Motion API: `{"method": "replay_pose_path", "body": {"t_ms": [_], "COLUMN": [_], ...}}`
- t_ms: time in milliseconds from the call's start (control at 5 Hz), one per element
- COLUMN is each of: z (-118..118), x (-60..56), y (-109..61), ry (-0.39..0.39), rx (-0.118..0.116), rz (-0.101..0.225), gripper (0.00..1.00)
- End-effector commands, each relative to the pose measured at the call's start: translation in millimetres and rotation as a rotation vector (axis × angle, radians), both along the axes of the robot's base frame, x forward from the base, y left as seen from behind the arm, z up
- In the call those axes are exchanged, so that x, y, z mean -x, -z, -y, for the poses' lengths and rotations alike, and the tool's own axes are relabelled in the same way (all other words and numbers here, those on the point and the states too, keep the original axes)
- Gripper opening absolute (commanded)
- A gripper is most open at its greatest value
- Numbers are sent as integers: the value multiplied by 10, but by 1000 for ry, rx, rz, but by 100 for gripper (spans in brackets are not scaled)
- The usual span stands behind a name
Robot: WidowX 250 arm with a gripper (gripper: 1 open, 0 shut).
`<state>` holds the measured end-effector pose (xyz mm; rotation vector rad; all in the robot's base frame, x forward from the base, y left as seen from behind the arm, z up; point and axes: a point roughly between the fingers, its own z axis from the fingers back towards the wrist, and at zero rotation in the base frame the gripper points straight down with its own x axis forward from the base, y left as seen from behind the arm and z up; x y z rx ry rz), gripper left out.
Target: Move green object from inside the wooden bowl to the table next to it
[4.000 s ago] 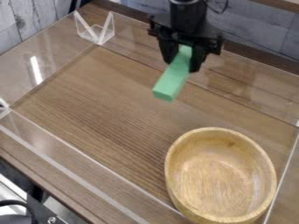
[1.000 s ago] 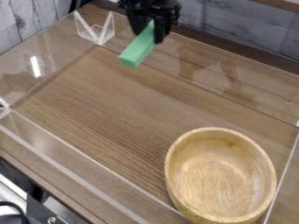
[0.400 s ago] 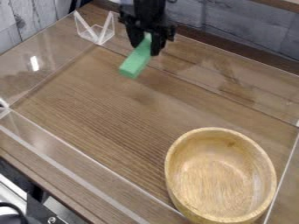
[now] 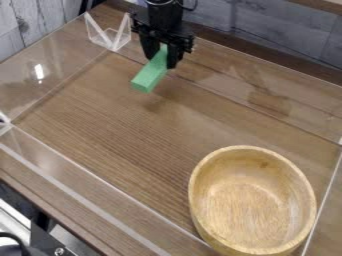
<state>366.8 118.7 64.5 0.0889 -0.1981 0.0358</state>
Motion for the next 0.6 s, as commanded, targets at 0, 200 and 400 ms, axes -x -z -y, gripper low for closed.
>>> {"method": "replay_pose_path", "body": {"t_ms": [0, 200, 400], "z": [-129, -149, -172], "x": [-115, -99, -105], "y": [-220, -244, -287], "ry": [38, 54, 70], "rx": [-19, -5, 6], "rz": [68, 70, 73], "gripper": [0, 100, 100]}}
